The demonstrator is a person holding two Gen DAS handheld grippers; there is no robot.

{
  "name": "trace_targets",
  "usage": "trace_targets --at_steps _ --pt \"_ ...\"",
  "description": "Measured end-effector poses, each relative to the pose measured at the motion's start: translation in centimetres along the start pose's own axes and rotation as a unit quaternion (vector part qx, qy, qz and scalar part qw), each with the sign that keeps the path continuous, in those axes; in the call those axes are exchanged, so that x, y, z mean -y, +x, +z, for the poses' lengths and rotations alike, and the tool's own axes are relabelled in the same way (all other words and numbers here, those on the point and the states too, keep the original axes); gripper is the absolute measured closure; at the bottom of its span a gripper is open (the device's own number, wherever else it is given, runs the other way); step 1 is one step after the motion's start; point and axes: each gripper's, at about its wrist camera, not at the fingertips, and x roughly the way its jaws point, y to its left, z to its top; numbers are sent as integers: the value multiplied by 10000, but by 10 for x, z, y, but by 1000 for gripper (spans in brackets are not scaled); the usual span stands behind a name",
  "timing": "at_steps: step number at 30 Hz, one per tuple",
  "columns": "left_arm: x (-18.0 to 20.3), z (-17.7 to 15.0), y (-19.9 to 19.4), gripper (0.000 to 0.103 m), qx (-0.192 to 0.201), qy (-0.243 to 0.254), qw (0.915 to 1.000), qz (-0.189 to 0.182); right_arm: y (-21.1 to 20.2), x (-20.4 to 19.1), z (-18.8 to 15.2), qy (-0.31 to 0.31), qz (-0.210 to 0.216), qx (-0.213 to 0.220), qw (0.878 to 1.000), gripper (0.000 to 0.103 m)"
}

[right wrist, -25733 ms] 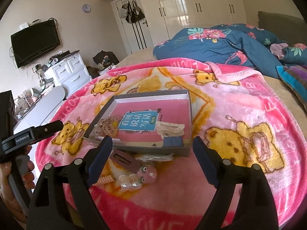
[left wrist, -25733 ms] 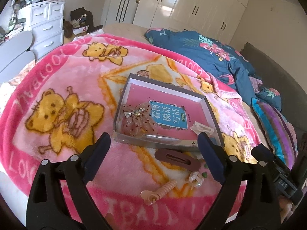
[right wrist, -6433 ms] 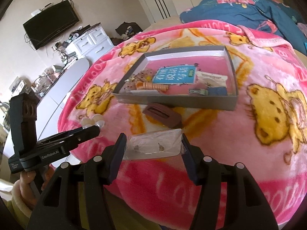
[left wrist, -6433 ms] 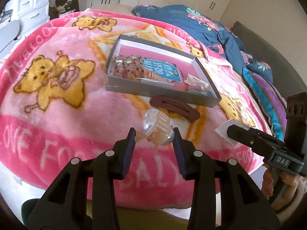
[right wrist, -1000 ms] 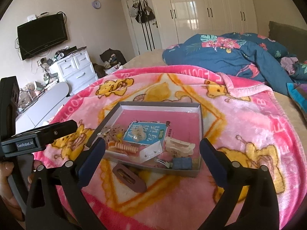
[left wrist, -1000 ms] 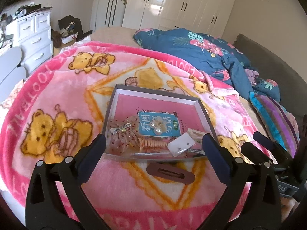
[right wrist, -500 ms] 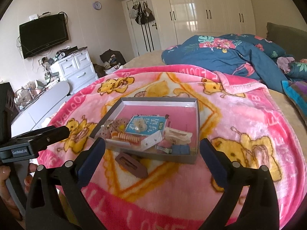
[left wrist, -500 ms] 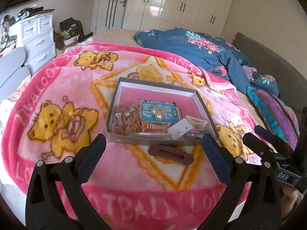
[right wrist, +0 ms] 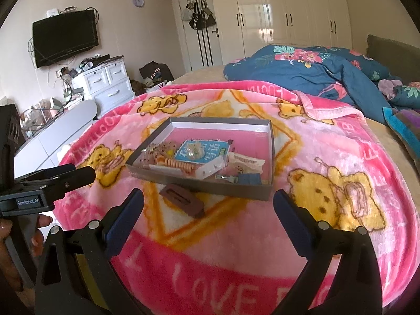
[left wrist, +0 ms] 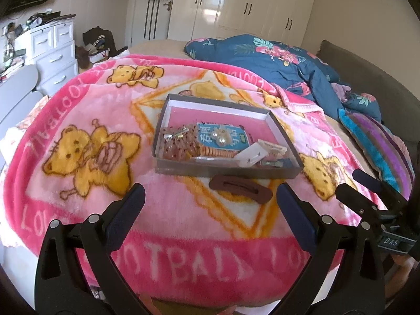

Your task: Organize jewelry

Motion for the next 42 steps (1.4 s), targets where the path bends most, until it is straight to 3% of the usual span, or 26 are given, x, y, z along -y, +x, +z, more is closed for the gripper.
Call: trace_targets --at_steps 18,42 --pt "-2 -43 18 9 -220 27 9997 -93 7 8 -36 150 -155 22 9998 4" --pt "-4 -46 19 9 -222 -8 9997 -28 14 1 -44 103 -86 -158 9998 4"
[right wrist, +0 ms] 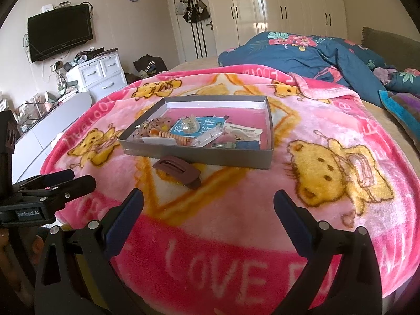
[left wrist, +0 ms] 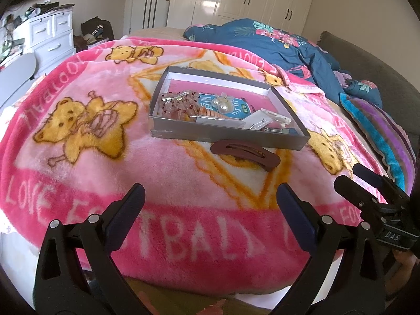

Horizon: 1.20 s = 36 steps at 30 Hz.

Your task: Organize jewelry

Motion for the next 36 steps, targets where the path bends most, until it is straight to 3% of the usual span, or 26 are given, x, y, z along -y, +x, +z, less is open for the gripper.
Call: trace_targets --at_steps 36 --pt "-2 -4 -1 9 -55 26 9998 192 -1 1 1 4 4 -3 10000 4"
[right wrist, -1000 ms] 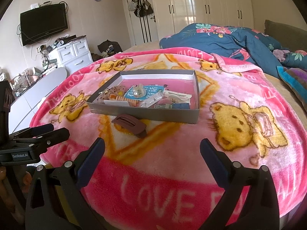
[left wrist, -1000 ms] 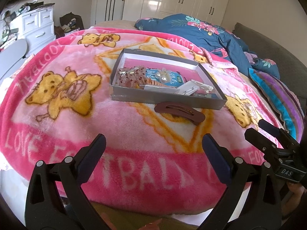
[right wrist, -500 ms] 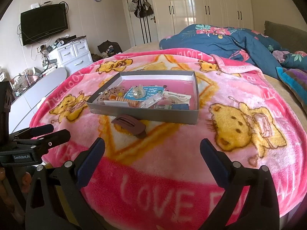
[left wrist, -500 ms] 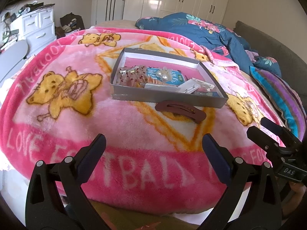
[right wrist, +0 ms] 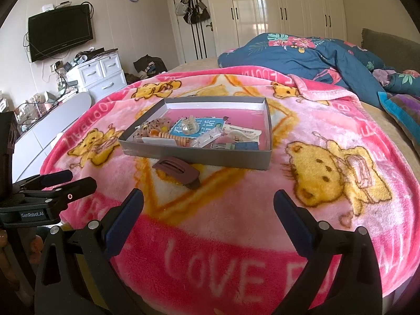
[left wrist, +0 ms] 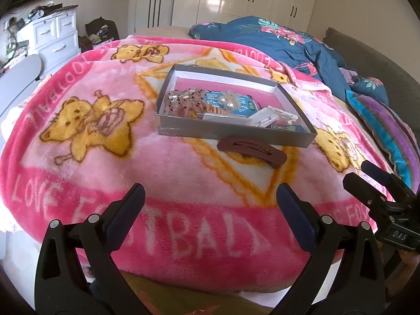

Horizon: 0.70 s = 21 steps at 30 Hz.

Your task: Organize jewelry

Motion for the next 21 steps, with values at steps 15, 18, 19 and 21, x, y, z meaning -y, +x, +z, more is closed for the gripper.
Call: trace_targets --at_steps 15,18,19,21 --pt "0 1 -1 9 -3 21 10000 63 0 0 0 0 -3 8 10000 4" --pt "0 1 0 9 -9 16 10000 54 -1 3 -1 9 9 3 10000 4" --pt "-1 1 0 9 -15 5 10000 54 -1 3 0 5 4 1 10000 4" --pt "-1 1 0 9 -21 -3 10000 55 -1 4 0 4 13 -2 10000 4"
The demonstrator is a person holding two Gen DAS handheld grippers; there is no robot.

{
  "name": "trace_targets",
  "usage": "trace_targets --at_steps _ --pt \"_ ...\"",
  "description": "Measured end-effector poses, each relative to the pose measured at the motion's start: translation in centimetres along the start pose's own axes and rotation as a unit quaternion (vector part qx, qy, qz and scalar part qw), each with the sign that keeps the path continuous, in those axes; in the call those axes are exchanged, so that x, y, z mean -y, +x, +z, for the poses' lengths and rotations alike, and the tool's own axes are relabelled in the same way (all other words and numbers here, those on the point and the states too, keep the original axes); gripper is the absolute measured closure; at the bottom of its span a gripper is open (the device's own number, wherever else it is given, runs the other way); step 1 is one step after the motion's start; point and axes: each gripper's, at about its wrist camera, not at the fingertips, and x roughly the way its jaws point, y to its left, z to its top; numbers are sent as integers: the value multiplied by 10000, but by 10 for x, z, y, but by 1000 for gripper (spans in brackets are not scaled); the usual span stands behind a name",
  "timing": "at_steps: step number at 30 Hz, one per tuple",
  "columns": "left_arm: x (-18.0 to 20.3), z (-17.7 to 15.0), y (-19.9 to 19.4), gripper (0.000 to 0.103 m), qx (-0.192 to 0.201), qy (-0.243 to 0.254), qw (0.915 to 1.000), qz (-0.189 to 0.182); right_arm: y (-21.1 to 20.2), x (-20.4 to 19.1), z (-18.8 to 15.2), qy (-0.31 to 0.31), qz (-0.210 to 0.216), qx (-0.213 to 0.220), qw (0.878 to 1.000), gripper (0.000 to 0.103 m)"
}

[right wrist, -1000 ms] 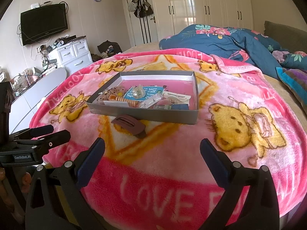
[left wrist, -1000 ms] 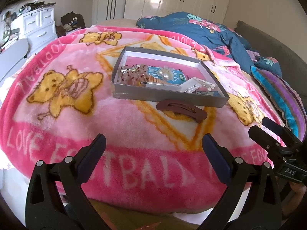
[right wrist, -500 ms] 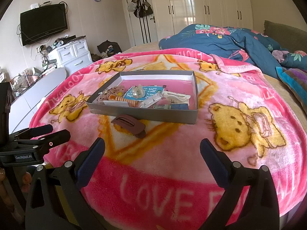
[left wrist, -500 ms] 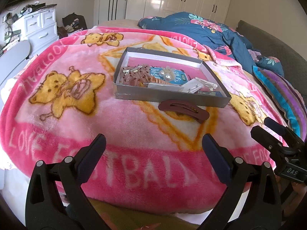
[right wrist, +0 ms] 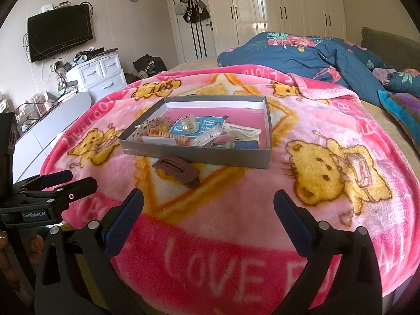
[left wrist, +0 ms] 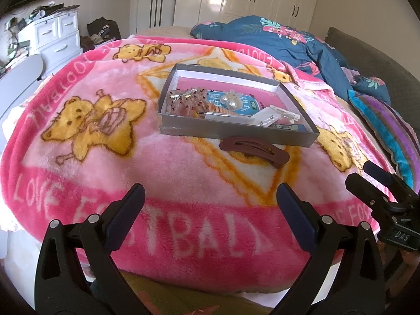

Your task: Organize jewelry

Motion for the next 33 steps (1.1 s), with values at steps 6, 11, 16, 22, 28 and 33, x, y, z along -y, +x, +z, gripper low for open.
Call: trace_targets --at_steps 6,11,16,22,28,33 --pt "-1 -1 1 9 13 20 10000 30 1 -1 0 -4 -8 2 10000 4" --pt "-1 -1 1 9 0 10 10000 29 1 -1 0 -1 -11 -3 10000 4" --pt "-1 -1 1 9 27 24 10000 89 1 1 -1 21 -31 -17 10000 4" --pt "-7 4 4 9 -1 -129 9999 95 7 13 -1 164 -206 -71 9996 4" --pt "-68 38 29 9 -172 -861 9940 658 35 78 18 818 -805 -266 9930 4" --pt "-168 91 79 9 -252 -1599 9654 2044 80 193 40 1778 -1957 -623 9624 4"
